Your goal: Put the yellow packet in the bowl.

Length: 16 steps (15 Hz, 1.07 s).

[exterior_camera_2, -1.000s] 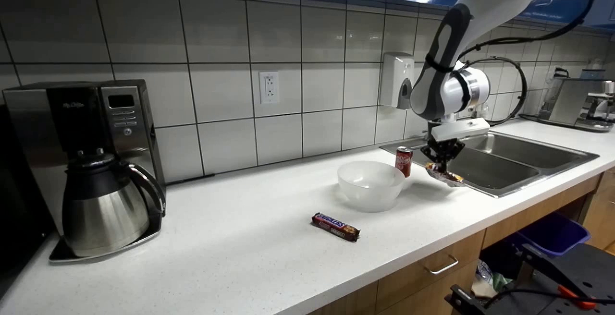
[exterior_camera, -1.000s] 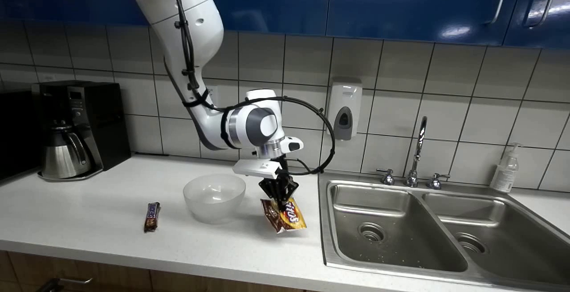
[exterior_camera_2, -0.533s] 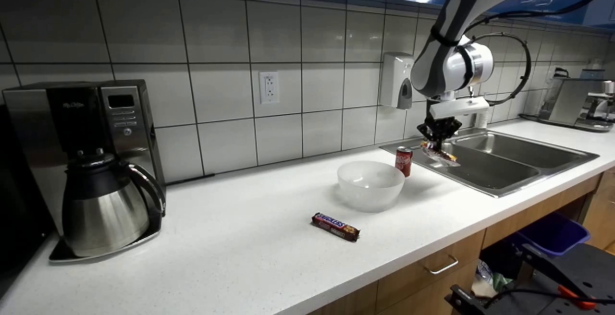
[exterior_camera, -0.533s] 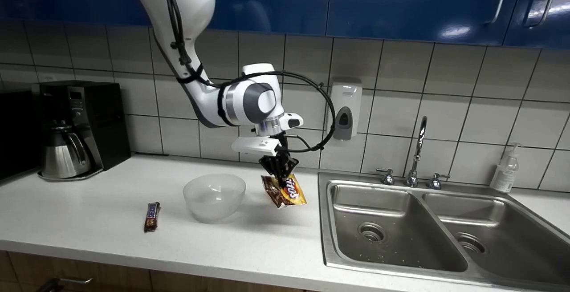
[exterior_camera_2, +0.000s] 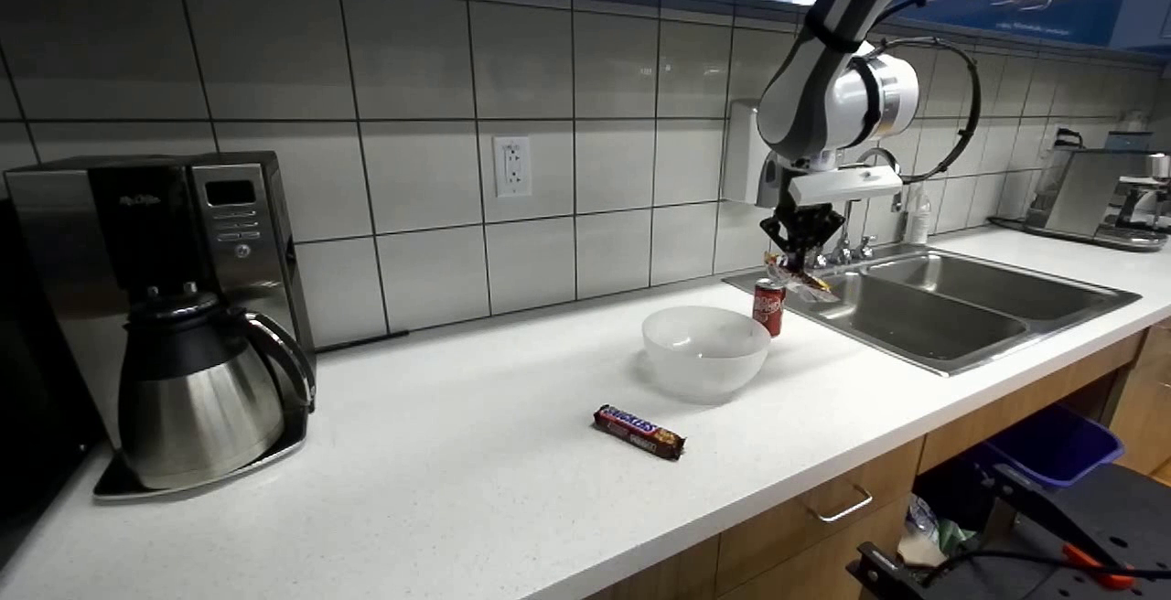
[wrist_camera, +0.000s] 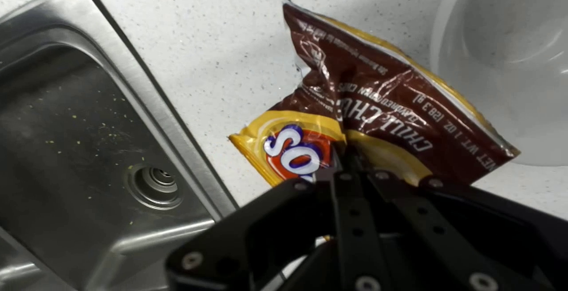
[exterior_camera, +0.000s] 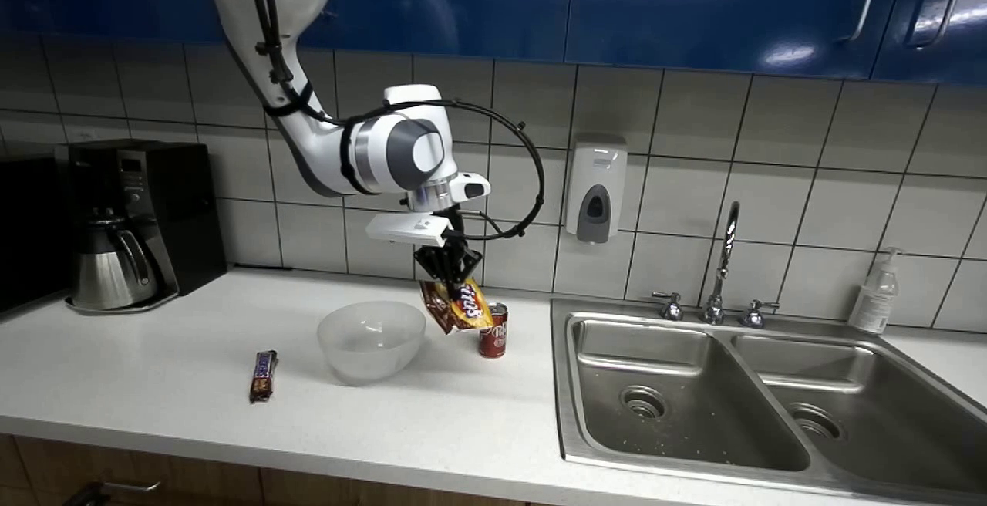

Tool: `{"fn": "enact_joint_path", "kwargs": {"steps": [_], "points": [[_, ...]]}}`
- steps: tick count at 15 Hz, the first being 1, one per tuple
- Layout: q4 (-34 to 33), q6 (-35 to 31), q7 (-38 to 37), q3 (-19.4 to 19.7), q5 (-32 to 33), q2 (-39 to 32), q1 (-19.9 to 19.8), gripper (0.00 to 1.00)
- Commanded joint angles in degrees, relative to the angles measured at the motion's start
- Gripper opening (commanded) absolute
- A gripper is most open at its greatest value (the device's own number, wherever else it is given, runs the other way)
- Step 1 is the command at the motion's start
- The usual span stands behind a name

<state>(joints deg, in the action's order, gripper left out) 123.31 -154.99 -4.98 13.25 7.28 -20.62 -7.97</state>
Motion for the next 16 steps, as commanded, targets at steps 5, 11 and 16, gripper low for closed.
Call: {"fn": "enact_joint_path", "kwargs": {"steps": [5,11,16], "points": [[3.14,1.4,0.34,-4.57,-2.62,4.02,2.46,0.0],[3.27,1.42,0.09,-7.82,-5.03,2.21,4.53,0.0],[3.04,1.11,-0.43,-8.43,-4.72,-1.19,5.99,0.0]]}}
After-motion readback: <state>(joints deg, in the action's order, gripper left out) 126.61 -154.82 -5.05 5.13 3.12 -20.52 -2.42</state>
